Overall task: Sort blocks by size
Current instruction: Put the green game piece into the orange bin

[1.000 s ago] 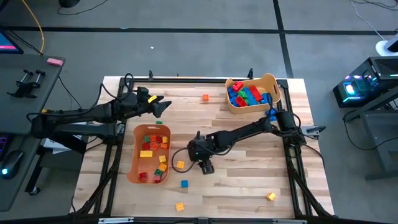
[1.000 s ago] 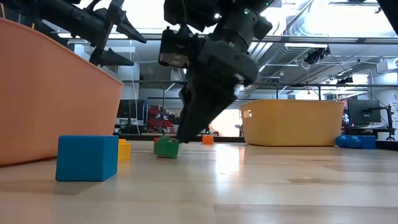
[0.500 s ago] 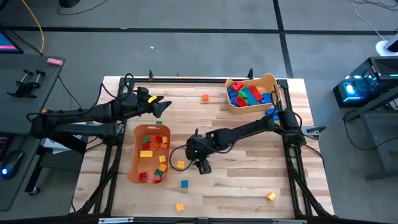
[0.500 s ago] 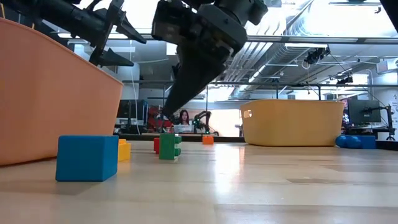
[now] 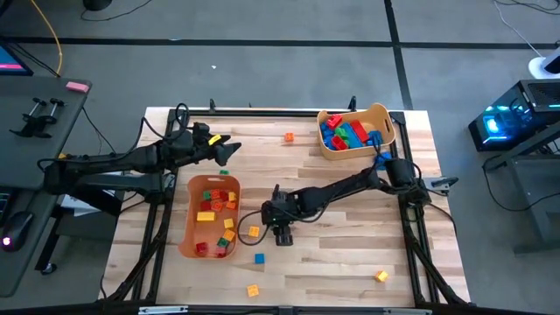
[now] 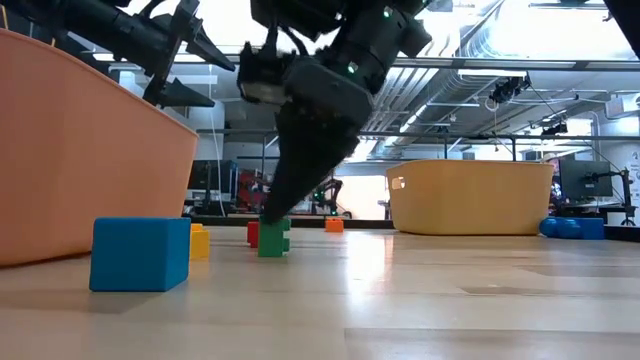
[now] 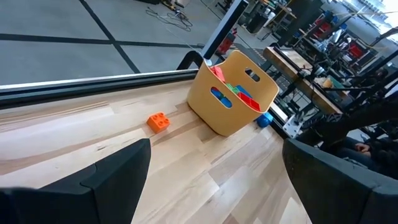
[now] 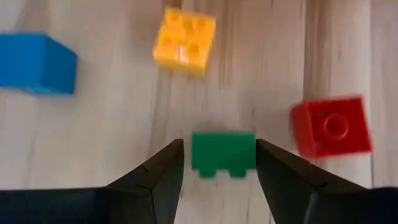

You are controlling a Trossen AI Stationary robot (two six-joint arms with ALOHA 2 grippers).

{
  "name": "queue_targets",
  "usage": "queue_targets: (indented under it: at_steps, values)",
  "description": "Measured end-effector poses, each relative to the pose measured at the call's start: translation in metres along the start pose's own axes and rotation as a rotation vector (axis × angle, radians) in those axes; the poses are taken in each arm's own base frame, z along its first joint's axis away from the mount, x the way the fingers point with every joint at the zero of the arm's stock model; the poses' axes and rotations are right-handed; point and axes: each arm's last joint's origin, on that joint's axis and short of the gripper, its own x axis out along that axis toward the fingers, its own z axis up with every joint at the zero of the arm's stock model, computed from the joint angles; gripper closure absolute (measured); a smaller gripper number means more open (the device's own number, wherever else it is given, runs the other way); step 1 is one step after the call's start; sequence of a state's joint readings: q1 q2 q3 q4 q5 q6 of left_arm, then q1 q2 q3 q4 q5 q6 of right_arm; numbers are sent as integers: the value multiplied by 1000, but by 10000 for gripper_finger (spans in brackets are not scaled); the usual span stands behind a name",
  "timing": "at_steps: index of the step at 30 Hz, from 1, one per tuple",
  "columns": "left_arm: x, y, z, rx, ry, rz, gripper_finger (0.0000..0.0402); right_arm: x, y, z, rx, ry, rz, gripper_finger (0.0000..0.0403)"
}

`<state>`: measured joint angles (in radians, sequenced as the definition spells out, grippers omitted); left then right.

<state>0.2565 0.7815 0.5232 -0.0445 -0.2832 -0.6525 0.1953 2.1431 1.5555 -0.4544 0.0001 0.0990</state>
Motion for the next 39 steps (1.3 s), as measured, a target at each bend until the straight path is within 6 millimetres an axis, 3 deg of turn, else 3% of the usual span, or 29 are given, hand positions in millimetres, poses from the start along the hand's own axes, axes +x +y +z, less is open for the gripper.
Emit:
queue_targets:
  at_steps: [13,21,25,31,34,36,39]
  values:
    - [0,1,-2,6,23,6,51,9,3,-4,-13,17,-1,214]
    - [0,1,-2,5,23,2,51,6,1,4,-13,-25,-22,265]
    - [0,1,-2,-2,25,2,51,-15,-7,31,-61,-105,-66,265]
    - [0,2,-4,-6,40,14,51,-79,-21,98,-118,-386,-195,265]
    - [0,2,-4,-13,52,7,51,-103,-24,116,-99,-476,-230,265]
    - [0,2,-4,-13,56,3,51,-107,-26,120,-98,-520,-214,265]
    - [0,2,-4,-13,56,3,51,-94,-27,124,-96,-568,-138,265]
